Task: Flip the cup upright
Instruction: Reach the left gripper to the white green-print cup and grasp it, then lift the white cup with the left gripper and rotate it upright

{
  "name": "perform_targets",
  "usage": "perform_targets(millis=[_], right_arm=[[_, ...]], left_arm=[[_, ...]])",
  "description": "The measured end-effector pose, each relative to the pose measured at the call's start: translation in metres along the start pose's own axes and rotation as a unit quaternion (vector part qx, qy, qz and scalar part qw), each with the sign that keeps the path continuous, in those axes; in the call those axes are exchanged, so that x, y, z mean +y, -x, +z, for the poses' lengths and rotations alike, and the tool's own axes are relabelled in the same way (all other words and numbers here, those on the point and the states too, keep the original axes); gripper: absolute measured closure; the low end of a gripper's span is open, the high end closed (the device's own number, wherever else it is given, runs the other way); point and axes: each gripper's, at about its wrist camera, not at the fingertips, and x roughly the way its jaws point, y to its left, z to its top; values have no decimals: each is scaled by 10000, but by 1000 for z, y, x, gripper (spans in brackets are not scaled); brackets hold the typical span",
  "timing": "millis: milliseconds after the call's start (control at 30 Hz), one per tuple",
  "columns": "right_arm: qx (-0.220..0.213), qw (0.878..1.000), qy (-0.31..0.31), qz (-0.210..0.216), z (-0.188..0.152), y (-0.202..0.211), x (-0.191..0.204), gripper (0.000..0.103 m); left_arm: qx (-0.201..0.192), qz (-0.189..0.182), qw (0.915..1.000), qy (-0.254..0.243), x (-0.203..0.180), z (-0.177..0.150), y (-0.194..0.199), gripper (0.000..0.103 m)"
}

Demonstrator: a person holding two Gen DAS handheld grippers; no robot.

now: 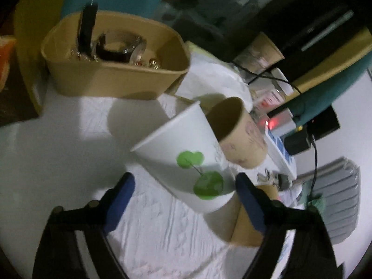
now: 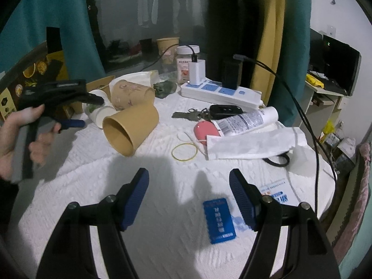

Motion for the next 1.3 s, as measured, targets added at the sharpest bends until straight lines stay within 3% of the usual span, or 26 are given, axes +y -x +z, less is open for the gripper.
perform_targets(millis=[367,433,467,533,800,1067,1300], right_arm=[[124,9995,-270,-107,-20,13,-11,34],[122,9995,-265,-108,-21,16,-9,34],[126,9995,-265,-110,-22,18,-9,34],[114,9995,-271,-103,-23,22,-8,34],[14,9995,-304,-99,-28,40,-6,34],[-56,9996,-263,24,-32,54,5,34],[-111,9991,-360,185,-42,75,14,34]], left_arm=[[-182,-484,9968,614,8,25,-15,17],[-209,-453,9970,592,7,27,-19,24],[-213,-463,9971,568,6,28,-20,33],[-85,-657,9961,579,8,29,-24,41],[-81,-533,9980,344,15,17,-4,48],[136,-527,9985,-93,15,-20,32,49],[569,-807,9942,-435,19,-84,87,49]])
